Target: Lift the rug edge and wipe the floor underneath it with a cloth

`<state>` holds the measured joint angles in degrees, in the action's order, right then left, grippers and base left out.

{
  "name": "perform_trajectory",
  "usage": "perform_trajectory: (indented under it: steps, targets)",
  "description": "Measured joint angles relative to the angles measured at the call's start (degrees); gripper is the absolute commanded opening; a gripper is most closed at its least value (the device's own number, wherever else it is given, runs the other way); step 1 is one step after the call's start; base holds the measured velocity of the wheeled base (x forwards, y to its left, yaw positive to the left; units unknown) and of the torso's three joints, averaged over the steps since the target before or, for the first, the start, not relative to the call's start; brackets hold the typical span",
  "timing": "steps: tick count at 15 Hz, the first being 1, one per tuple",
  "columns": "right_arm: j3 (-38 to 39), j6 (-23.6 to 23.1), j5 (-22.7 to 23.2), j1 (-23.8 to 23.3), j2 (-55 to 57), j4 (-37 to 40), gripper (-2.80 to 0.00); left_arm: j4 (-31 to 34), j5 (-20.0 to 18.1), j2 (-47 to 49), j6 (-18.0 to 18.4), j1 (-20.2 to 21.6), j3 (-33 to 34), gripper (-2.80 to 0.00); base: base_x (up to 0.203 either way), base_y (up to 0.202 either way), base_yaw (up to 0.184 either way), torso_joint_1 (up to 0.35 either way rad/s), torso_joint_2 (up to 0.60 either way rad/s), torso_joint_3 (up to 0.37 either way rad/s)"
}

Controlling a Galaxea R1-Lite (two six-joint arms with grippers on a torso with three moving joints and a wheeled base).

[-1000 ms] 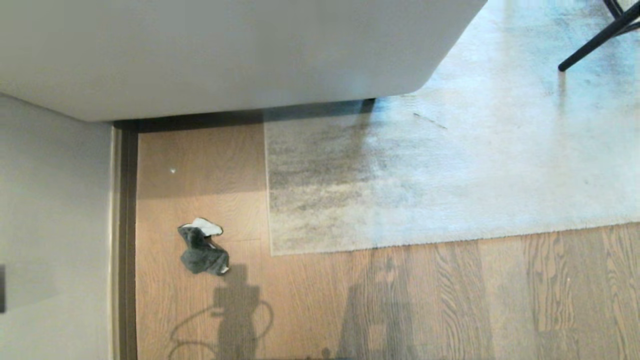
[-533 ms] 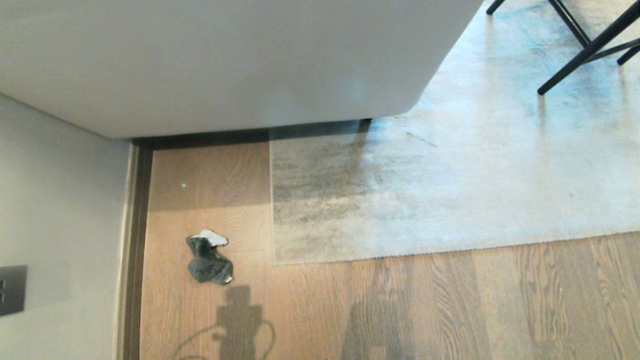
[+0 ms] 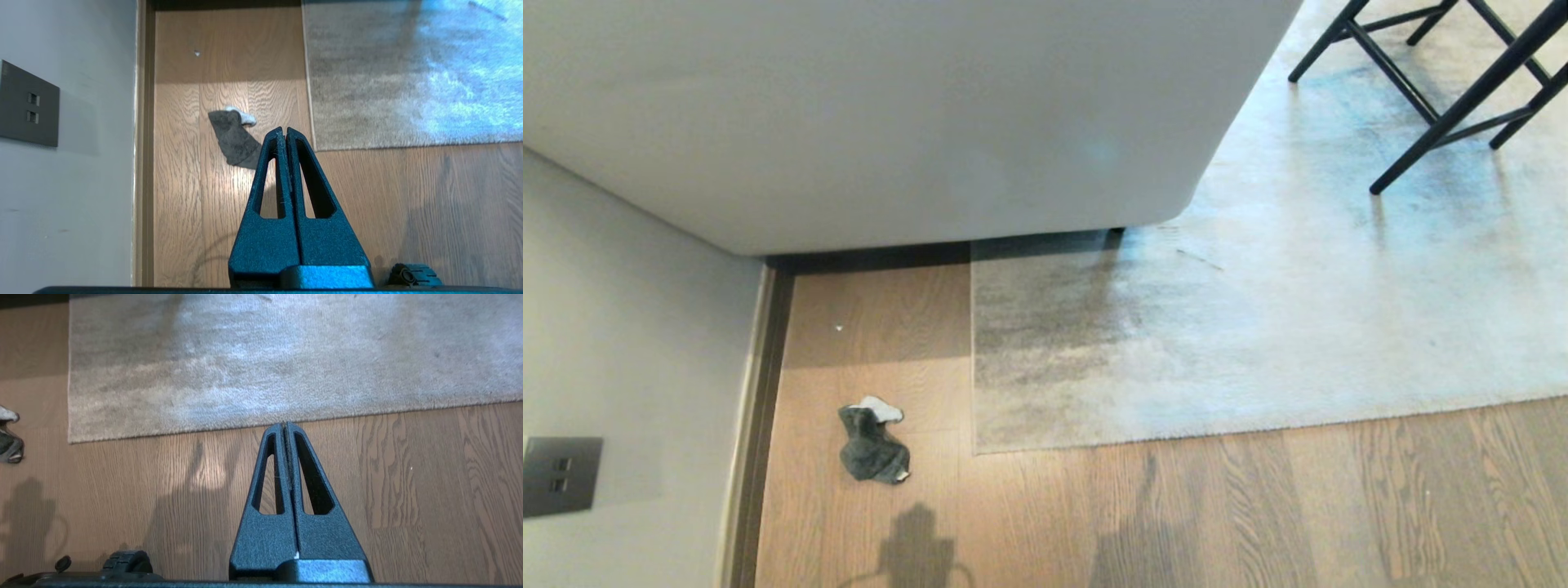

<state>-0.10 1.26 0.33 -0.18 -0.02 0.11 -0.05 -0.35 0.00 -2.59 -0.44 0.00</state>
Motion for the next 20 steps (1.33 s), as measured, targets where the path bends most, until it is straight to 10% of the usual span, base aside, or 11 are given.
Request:
perform_trajectory:
  steps: [20]
  targets:
    - [0.0,0.0,0.0,0.0,0.02,-0.01,-2.8,0.0,0.01,0.0,-0.1,0.0,0.0,-2.8,0.0,0.0,0.0,0.002,0.0,0.202]
